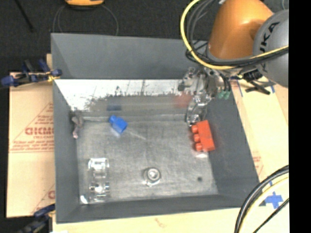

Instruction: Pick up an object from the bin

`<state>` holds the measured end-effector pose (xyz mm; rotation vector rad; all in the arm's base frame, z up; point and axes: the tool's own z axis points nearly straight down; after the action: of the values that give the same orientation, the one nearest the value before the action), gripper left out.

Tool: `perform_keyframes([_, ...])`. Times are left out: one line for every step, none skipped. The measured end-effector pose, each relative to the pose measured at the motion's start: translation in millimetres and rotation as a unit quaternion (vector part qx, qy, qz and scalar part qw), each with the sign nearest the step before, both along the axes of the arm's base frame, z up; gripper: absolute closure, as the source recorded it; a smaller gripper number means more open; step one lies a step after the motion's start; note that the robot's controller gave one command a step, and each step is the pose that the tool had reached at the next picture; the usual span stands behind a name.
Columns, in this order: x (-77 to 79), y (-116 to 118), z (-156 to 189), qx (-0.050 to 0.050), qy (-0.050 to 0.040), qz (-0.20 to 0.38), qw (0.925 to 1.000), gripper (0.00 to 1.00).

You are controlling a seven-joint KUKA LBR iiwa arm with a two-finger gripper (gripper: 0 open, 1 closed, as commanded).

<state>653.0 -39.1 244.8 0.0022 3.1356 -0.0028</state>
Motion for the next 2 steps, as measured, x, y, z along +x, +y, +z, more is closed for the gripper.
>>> perform_keyframes([-20.0, -48, -10, 0.0, 0.002, 0.005, 1.0, 0.0])
perform_keyframes([-35.6, -100, -131, 0.0, 0.005, 0.053, 0.9986, 0.0])
